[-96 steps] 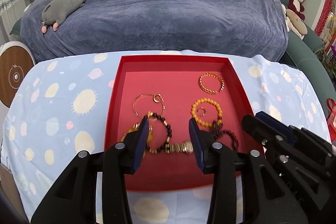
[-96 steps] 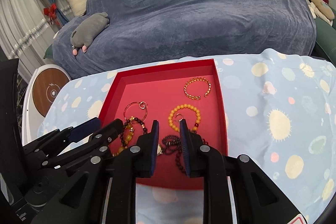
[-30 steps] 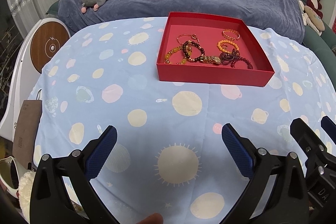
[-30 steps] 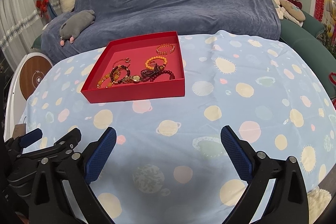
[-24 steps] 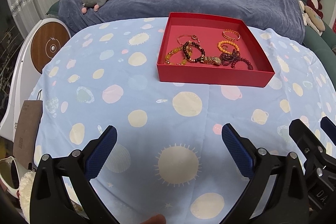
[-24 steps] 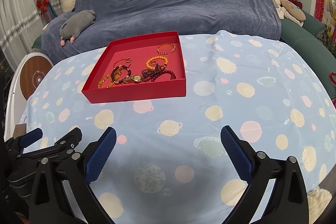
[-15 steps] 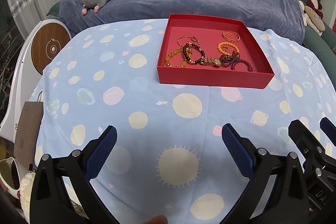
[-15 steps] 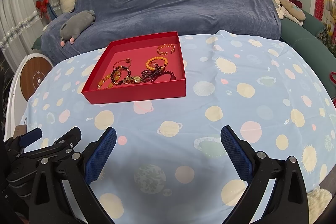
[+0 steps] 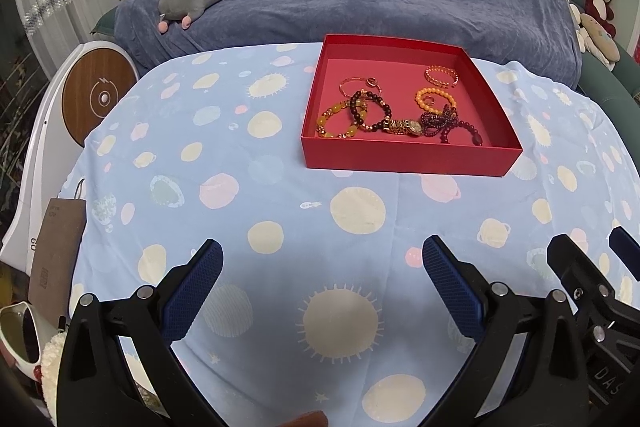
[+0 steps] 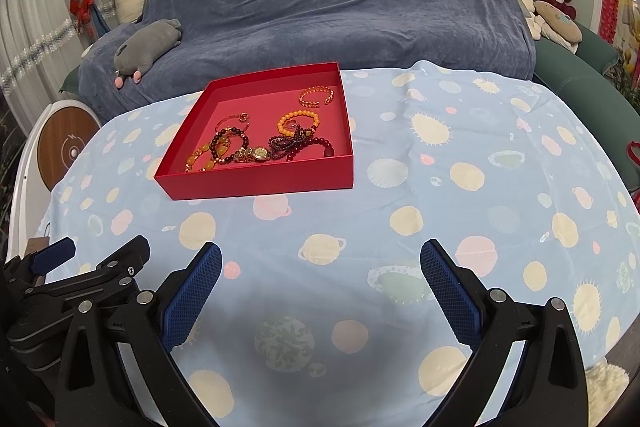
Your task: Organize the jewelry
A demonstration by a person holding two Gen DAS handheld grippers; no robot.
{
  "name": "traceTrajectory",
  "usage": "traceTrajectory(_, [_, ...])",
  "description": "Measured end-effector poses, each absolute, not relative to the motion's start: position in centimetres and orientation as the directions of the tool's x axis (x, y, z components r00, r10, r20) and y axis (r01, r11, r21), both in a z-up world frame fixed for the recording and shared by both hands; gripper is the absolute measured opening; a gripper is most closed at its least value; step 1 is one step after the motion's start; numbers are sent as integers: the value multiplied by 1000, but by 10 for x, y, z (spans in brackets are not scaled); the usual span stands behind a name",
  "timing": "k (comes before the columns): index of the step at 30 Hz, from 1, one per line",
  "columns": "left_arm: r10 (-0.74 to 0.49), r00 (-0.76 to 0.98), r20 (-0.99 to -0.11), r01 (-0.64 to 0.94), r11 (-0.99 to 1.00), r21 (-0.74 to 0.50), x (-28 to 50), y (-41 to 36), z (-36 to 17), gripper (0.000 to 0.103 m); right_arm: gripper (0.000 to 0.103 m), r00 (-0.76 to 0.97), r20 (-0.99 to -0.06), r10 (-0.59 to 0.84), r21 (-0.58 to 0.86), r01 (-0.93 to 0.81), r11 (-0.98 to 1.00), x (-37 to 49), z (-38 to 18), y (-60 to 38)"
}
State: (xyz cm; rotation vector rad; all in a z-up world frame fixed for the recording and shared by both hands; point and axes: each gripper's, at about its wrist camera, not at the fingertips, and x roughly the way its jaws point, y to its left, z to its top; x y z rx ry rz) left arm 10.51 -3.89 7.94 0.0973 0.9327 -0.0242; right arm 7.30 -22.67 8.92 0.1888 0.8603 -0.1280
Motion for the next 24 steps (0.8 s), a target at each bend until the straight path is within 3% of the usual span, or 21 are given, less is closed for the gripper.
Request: traceTrajectory(24, [21,608,-794,52,996,67,107,-36,83,96,96,647,-761,-39,107,185,977,74,90,-227])
